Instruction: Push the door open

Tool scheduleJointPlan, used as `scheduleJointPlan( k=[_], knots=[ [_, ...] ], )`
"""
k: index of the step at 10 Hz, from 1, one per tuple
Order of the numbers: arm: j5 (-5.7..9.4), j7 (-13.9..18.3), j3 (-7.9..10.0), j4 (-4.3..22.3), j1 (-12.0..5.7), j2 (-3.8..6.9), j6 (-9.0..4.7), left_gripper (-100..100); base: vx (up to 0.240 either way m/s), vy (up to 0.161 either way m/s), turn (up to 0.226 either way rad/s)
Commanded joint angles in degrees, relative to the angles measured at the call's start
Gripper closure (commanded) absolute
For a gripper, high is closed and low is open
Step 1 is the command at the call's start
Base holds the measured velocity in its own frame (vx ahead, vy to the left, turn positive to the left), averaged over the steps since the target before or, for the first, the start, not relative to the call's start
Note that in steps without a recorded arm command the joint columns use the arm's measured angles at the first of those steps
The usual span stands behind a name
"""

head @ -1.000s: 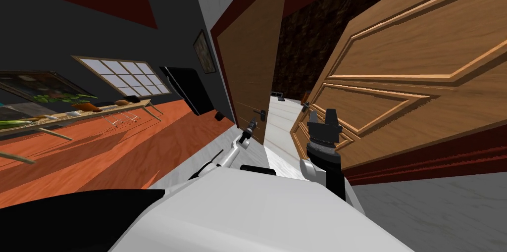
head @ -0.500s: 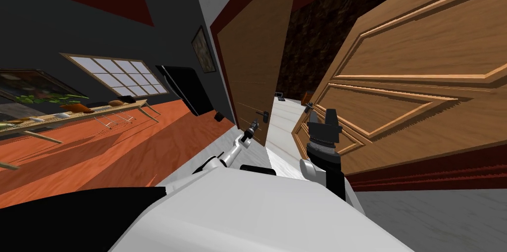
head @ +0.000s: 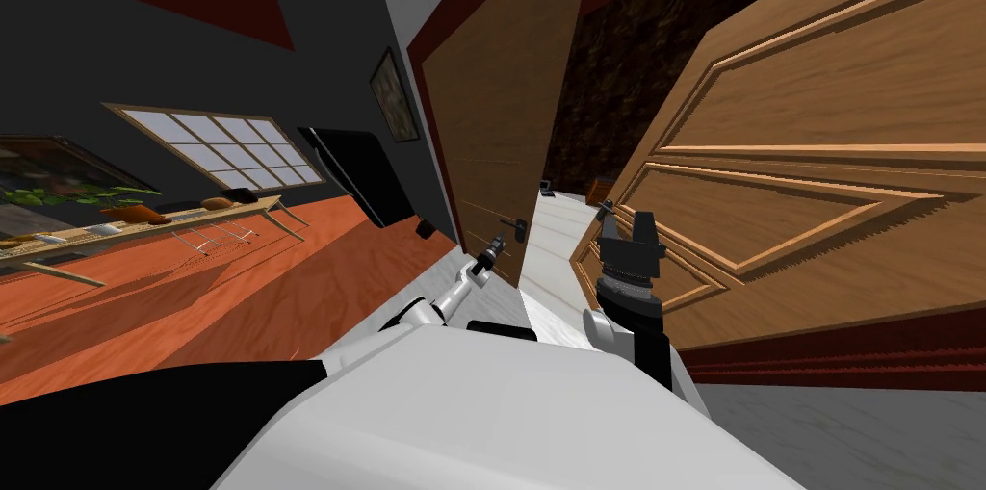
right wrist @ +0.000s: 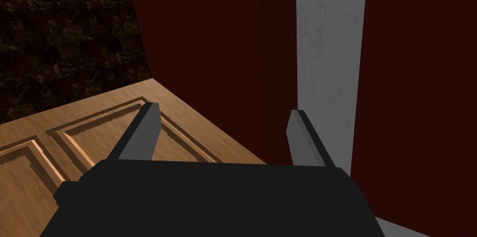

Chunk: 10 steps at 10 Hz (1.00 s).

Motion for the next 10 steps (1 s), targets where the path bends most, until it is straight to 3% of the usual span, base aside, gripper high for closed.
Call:
scheduleJointPlan(
  k=[1,3,5,10],
  knots=[
    [-0.19,0.2,-0.28,2.2,-1.22,-0.36,-0.01,-100,0.07,0.08,-0.016],
    [-0.41,0.4,-0.66,4.0,-2.32,-0.68,0.17,-100,0.046,0.066,-0.015],
    [-0.27,0.3,-0.35,3.8,-2.16,0.14,-0.03,-100,0.059,0.003,-0.016],
    [-0.1,-0.1,0.29,4.2,-2.27,0.34,-0.03,-100,0.153,-0.092,-0.022]
  ],
)
